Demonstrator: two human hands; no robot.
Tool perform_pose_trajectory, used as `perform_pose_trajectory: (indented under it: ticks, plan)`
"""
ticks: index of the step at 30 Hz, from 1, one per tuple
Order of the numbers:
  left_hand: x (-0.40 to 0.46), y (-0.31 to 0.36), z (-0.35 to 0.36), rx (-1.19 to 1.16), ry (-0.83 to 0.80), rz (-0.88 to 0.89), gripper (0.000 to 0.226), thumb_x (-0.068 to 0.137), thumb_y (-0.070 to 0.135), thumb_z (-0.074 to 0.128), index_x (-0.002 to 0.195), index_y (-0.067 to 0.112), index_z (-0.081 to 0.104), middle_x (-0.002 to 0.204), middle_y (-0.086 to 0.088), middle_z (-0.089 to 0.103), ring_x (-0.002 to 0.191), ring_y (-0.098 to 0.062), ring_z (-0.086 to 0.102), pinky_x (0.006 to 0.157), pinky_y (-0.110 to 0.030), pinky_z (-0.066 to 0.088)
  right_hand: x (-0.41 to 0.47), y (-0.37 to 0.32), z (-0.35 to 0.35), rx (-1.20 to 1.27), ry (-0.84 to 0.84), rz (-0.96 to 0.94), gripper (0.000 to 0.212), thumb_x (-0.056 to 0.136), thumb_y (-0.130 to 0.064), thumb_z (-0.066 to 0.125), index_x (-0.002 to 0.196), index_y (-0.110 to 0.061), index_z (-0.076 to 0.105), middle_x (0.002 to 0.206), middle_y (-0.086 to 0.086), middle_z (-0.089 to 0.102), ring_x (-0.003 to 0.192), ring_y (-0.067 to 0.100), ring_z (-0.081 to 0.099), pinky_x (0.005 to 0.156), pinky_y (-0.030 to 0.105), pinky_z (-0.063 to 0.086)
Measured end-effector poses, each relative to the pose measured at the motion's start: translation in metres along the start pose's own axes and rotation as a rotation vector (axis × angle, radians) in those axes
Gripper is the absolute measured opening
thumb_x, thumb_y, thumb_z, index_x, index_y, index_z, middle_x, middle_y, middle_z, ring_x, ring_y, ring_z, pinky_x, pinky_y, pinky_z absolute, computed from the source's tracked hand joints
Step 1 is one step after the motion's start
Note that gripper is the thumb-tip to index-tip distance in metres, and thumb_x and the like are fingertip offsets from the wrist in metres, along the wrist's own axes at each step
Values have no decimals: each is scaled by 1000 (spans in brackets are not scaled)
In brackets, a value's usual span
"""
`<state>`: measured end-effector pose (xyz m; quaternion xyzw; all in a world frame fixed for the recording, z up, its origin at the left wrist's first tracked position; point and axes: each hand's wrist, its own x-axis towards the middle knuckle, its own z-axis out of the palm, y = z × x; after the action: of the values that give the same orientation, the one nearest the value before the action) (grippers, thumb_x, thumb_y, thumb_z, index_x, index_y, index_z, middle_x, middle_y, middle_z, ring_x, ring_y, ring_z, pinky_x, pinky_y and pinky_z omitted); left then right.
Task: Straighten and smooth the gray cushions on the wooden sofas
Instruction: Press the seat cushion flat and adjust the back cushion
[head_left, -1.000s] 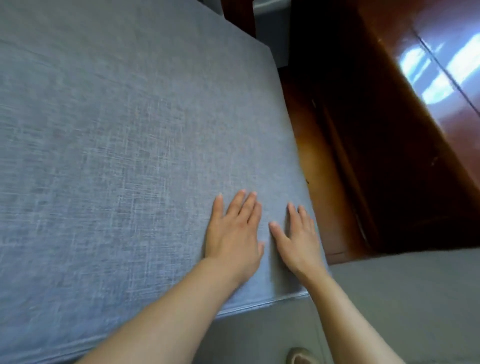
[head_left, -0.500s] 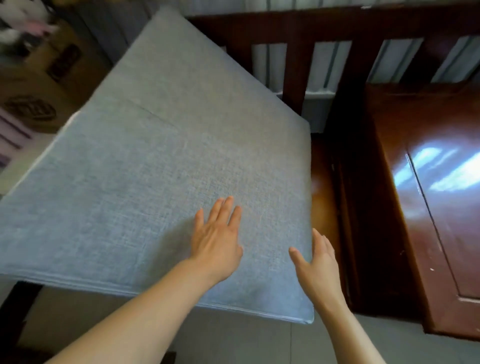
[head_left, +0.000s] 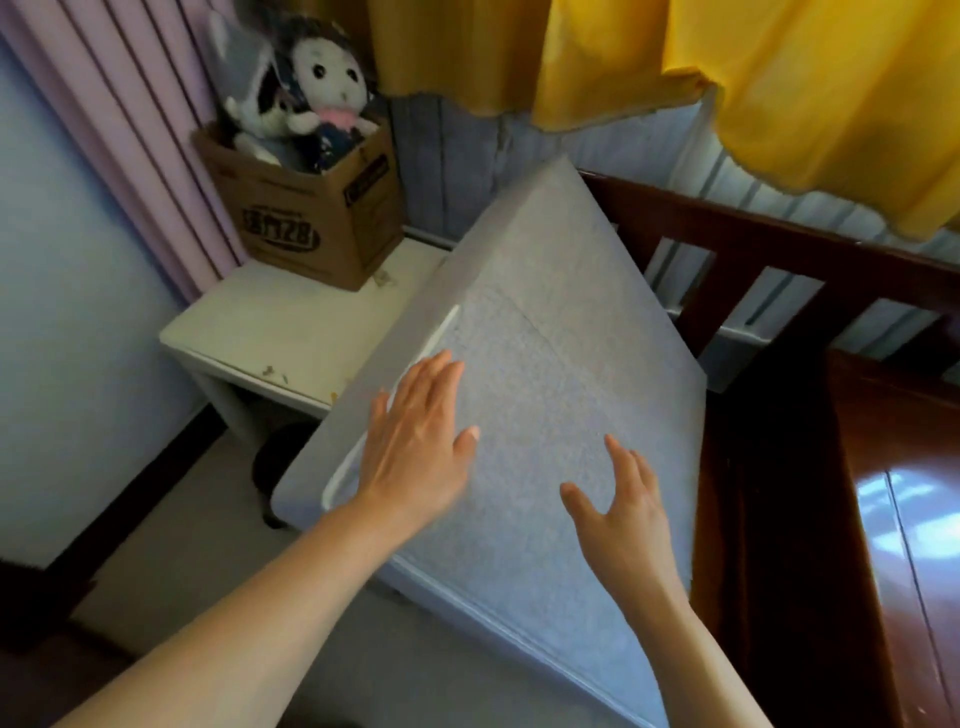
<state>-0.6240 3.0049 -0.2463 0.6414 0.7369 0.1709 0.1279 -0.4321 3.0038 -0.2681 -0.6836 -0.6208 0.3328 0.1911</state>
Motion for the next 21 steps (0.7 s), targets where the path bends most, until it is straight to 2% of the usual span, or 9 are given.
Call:
perform_pose_trajectory:
  ticks: [4, 7, 11, 14, 17, 19, 21]
  plan:
    - [9, -55, -28, -139, 4, -63, 58, 99, 34, 41, 151, 24, 17, 158, 8, 15, 145, -12, 12, 116, -47, 14, 1, -68, 32, -10, -17, -53, 70, 93, -35, 59, 151, -28, 21, 160, 3, 10, 145, 22, 15, 115, 36, 19]
    - [17, -95, -31, -231, -19, -140, 53, 100, 36, 39, 149, 25, 25, 155, 5, 25, 143, -14, 21, 115, -44, 19, 1, -106, 61, -28, -67, -73, 73, 92, -43, 56, 151, -33, 14, 161, 2, 2, 147, 23, 9, 118, 41, 16]
    - [24, -141, -16, -228, -199, -279, 51, 100, 41, 34, 149, 29, 23, 155, 6, 25, 143, -18, 22, 113, -52, 20, 2, -142, 103, -77, -213, 42, 83, 88, -59, 51, 148, -47, -5, 160, -1, -14, 148, 24, -4, 117, 54, 11]
    - [31, -165, 2, -327, -339, -361, 54, 98, 50, 31, 149, 35, 23, 156, 7, 25, 142, -20, 25, 113, -53, 22, 2, -150, 122, -76, -252, 131, 86, 87, -58, 53, 147, -48, -9, 159, -1, -18, 147, 25, -8, 116, 56, 11]
    - [39, -171, 16, -443, -449, -435, 56, 98, 53, 31, 150, 36, 20, 156, 3, 27, 141, -23, 29, 114, -45, 26, -4, -148, 136, -118, -211, 140, 91, 87, -55, 56, 146, -47, -13, 157, -1, -24, 146, 25, -13, 114, 56, 15]
    - [45, -170, 22, -493, -480, -477, 57, 98, 54, 30, 151, 36, 15, 154, -2, 29, 138, -27, 34, 112, -39, 29, -6, -146, 141, -124, -180, 129, 95, 86, -52, 57, 146, -46, -16, 156, 0, -27, 145, 26, -15, 113, 56, 17]
    - [50, -168, 26, -513, -458, -518, 60, 97, 57, 29, 151, 37, 13, 153, -5, 32, 136, -30, 36, 108, -39, 30, -6, -146, 143, -118, -176, 134, 96, 86, -52, 57, 145, -46, -19, 155, 2, -29, 145, 27, -16, 113, 56, 17]
